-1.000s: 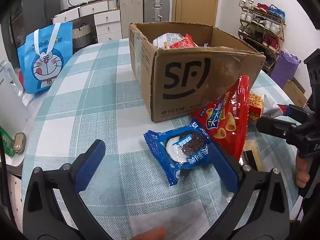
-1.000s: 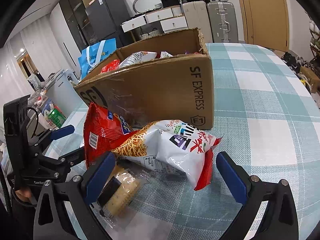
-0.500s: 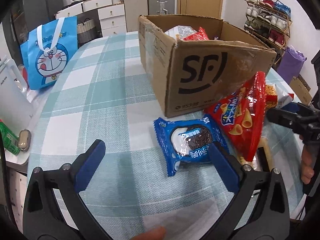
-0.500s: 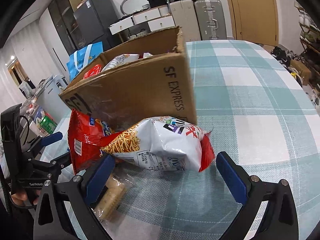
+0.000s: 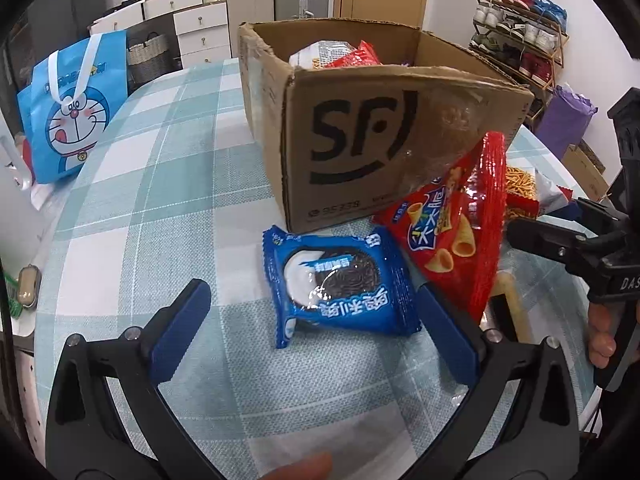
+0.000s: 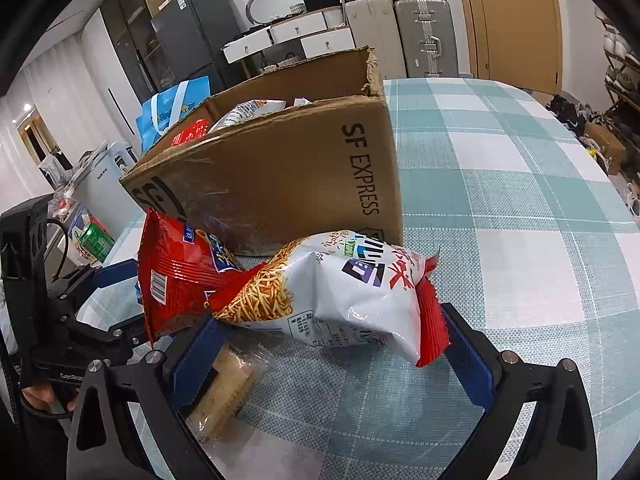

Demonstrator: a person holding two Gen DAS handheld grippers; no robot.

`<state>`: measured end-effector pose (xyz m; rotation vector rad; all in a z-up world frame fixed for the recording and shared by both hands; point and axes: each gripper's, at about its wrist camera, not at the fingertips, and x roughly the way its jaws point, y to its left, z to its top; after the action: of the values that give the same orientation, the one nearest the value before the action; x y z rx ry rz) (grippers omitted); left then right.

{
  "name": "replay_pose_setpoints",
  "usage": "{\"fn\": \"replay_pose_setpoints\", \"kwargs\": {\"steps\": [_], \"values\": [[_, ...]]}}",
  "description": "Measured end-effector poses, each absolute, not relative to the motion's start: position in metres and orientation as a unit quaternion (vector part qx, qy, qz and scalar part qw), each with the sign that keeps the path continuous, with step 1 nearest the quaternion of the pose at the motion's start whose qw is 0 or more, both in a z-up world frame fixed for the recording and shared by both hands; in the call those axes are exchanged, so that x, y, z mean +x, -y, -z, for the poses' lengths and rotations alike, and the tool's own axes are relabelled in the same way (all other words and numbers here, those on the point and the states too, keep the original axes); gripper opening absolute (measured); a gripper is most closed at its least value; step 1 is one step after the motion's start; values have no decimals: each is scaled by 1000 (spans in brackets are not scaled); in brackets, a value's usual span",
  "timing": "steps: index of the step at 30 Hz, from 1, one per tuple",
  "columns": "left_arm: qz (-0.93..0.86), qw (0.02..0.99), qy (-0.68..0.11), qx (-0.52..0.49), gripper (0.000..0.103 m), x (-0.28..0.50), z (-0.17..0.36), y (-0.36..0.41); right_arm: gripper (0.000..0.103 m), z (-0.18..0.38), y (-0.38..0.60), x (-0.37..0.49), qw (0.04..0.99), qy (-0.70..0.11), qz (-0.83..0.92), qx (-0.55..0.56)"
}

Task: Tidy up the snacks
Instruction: 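Grasp the blue Oreo pack with the left gripper while the right grasps the white chip bag, then carry both snacks over the cardboard box and open both grippers to drop them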

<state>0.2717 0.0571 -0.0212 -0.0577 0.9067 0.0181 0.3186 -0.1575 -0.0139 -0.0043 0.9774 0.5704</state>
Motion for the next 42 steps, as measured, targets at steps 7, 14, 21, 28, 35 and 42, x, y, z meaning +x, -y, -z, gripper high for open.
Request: {"fn": "replay_pose_setpoints", "kwargs": {"steps": [7, 14, 21, 28, 35, 42], "values": [[-14, 885, -464, -36, 102, 287, 32, -55, 102, 16, 158, 320, 843, -467, -267, -2], [-6, 890, -455, -23, 82, 286, 32, -50, 102, 15, 154, 324, 844, -467, -263, 5], [14, 895, -445, -16, 55, 280, 28, -43, 102, 15, 154, 325, 845, -467, -261, 11], [15, 898, -440, -22, 48, 276, 26, -46, 89, 12, 157, 325, 846, -463, -265, 16], [13, 901, -433, -17, 47, 269, 24, -47, 79, 10, 159, 321, 848, -454, -271, 13], [13, 907, -421, -25, 47, 261, 12, -55, 68, 1, 166, 318, 853, -442, -277, 17]]}}
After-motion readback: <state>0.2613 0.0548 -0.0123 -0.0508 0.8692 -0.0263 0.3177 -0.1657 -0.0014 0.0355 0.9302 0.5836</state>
